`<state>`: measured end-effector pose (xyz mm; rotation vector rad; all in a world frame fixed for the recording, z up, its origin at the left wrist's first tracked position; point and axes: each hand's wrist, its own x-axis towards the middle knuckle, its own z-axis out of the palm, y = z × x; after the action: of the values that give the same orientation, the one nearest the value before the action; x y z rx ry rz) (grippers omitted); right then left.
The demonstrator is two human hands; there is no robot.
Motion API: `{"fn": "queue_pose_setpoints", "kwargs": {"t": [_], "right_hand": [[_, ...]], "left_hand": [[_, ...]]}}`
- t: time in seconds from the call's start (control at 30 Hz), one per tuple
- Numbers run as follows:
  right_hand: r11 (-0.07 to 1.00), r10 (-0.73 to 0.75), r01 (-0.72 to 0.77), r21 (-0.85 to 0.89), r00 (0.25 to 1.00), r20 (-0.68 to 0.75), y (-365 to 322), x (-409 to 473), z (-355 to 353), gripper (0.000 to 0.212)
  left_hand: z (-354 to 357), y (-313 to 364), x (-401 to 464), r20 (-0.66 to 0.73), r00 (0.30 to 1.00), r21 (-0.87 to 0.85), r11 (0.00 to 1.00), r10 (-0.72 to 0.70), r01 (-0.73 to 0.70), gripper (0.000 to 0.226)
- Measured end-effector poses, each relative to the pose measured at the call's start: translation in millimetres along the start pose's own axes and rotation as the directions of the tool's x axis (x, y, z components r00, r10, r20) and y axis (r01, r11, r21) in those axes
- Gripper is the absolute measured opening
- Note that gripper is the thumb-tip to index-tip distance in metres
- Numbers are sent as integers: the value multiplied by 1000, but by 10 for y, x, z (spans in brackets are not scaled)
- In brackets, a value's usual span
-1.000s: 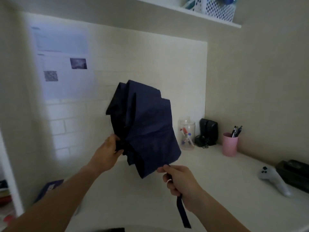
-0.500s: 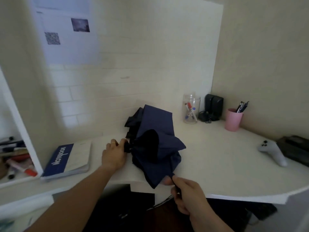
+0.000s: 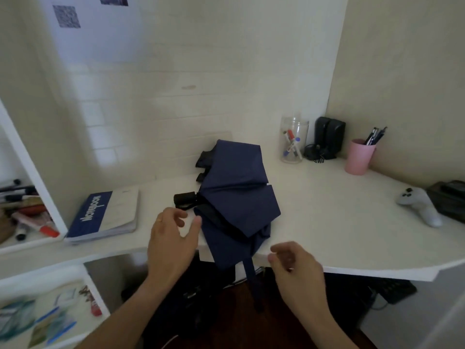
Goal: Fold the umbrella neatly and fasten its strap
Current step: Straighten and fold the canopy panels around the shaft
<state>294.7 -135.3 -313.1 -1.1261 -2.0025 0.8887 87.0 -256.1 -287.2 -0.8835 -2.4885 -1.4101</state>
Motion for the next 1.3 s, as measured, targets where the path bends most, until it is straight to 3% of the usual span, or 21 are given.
{"fn": "queue_pose_setpoints", "kwargs": {"t": [0.07,0.13,0.2,0.3,0.47,0.53,0.63,0.73,0.9,0.97,1.03,1.17,1.3], "right_hand": [[998,-52,52,-36,999,11,-144,241,-95,13],[993,-14,29,-113,991,132,-227,486,-106,28],[988,-12,43,-150,979,204,-249,655,-62,36],[995,-85,92,-35,982,171,-225,795,-32,16],[993,-80,64,100,984,160,-96,966,-238,3],[983,-178,167,71,962,209,-83,937,-274,5],[911,-411,399,101,864,291,-63,933,-264,33],[836,-498,548,-22,776,386,-49,1000,-222,39],[834,-522,551,5,786,331,-54,1092,-304,23],[826,-511,564,2,746,427,-58,1066,-334,31],[790,-472,604,-108,711,522,-67,1080,-263,44],[779,-414,581,-236,759,502,-212,1252,-31,34],[819,-402,520,-242,822,403,-266,1422,39,21]], "left_hand": [[6,113,-161,181,970,9,986,-164,165,49],[79,155,-243,318,902,-5,951,-292,310,57],[150,161,-280,352,869,-135,900,-347,414,48],[186,186,-260,335,889,-363,828,-311,427,29],[157,198,-175,201,951,-582,752,-236,309,16],[166,231,-155,229,955,-610,737,-187,291,13],[158,280,-165,383,918,-624,705,-101,338,32],[155,267,-212,505,863,-575,750,10,328,59],[138,175,-154,465,884,-502,838,52,215,36],[141,138,-74,498,863,-468,865,88,182,38],[210,105,62,550,821,-358,931,152,67,51],[440,136,483,594,779,-218,972,201,-85,62],[542,172,816,566,786,-225,964,248,-142,64]]}}
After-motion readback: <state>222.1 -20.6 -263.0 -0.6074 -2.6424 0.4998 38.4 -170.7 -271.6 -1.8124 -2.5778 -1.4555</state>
